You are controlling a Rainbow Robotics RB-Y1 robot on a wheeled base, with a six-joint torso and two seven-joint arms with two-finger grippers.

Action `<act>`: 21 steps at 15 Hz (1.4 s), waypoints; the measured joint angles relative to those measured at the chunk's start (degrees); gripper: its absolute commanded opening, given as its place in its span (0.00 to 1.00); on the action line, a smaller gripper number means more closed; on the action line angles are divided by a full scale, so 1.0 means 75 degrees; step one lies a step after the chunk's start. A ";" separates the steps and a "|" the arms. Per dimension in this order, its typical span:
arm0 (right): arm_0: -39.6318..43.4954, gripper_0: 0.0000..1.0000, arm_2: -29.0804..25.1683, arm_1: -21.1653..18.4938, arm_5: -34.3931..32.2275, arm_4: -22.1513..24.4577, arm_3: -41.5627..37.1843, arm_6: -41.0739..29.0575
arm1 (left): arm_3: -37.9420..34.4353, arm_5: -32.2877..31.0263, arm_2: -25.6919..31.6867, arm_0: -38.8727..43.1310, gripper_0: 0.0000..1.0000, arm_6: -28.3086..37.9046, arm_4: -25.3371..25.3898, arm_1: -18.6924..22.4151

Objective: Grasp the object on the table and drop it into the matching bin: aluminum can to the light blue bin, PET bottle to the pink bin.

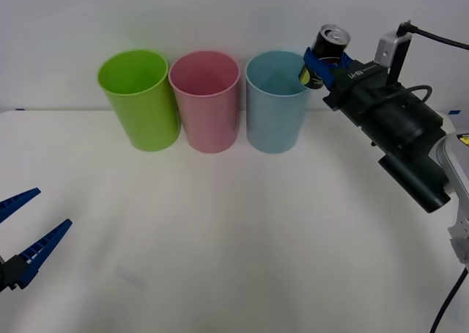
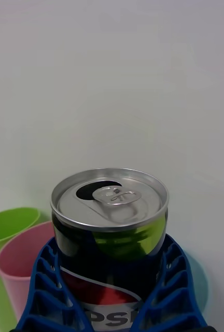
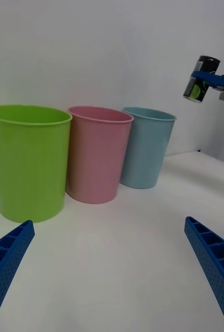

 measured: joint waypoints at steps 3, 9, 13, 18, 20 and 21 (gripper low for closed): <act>-0.0899 0.00 -0.0357 0.0612 -0.0004 0.0704 0.1146 -0.0051 | 0.0000 0.0000 0.0000 0.0000 1.00 0.0000 0.0000 0.0000; -0.2521 0.00 -0.1190 0.1647 0.0003 0.1894 0.3257 0.0029 | 0.0000 0.0000 0.0000 0.0000 1.00 0.0000 0.0000 0.0000; -0.3136 0.00 -0.1461 0.1960 -0.0006 0.2255 0.4175 0.0126 | 0.0000 0.0000 0.0000 0.0000 1.00 0.0000 0.0000 0.0000; -0.3183 0.00 -0.1362 0.1973 -0.0041 0.2258 0.4285 0.0236 | 0.0000 0.0000 0.0000 0.0000 1.00 0.0000 0.0000 0.0000; -0.3182 0.47 -0.1361 0.1973 -0.0042 0.2258 0.4285 0.0242 | 0.0000 0.0000 0.0000 0.0000 1.00 0.0000 0.0000 0.0000; -0.3183 1.00 -0.1360 0.1973 -0.0042 0.2258 0.4286 0.0258 | 0.0000 0.0000 0.0000 0.0000 1.00 0.0000 0.0000 0.0000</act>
